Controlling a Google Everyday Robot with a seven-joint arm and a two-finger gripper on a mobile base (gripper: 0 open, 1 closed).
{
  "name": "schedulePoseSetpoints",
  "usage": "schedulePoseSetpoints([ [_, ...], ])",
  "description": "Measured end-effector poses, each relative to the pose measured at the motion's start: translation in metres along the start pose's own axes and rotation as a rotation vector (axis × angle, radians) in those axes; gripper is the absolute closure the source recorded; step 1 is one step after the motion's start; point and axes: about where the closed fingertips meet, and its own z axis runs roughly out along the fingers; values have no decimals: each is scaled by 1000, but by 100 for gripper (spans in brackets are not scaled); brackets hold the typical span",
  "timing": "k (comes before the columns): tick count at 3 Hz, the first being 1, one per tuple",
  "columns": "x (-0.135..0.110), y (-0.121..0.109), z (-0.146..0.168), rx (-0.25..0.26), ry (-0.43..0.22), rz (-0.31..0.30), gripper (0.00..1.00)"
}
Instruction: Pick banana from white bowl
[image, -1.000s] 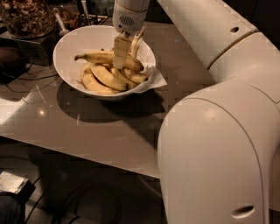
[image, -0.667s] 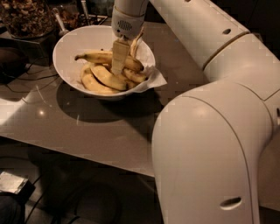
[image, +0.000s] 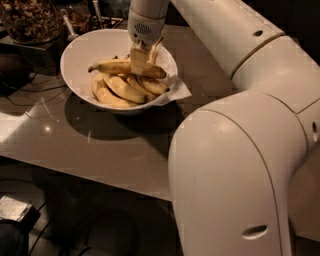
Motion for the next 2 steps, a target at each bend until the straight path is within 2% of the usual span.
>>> schedulePoseSetpoints([
  [1,0,0,0,0,0,0,97],
  [2,-8,-3,-7,33,-37,-13,100],
])
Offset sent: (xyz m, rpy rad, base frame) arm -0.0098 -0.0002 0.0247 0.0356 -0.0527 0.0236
